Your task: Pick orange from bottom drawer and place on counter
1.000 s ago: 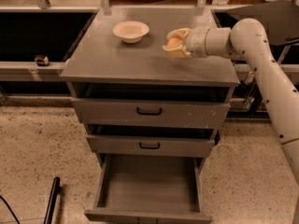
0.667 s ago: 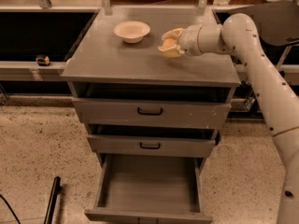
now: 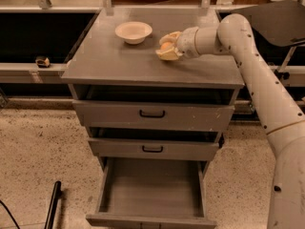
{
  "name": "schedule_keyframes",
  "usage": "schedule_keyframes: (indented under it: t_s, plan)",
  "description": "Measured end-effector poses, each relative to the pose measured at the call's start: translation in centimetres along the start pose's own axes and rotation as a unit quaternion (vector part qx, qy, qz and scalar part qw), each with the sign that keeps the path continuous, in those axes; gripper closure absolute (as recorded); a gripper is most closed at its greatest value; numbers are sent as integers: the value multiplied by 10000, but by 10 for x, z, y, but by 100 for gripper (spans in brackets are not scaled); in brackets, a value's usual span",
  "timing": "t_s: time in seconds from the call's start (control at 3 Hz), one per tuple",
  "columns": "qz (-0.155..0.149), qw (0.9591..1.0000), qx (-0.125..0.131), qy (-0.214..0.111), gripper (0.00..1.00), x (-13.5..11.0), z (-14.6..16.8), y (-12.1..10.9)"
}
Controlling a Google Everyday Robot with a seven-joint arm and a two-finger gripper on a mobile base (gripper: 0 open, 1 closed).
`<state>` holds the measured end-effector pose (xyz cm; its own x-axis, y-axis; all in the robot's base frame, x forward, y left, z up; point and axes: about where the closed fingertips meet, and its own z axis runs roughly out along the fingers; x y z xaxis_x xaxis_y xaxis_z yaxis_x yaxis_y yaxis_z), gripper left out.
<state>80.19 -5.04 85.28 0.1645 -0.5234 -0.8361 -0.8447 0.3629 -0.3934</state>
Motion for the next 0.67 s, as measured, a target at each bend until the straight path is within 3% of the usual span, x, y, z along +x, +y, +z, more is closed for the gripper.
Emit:
schedule_keyframes:
  t_s: [0.67]
  plan:
    - [0, 10000, 0, 0, 36, 0, 0, 0]
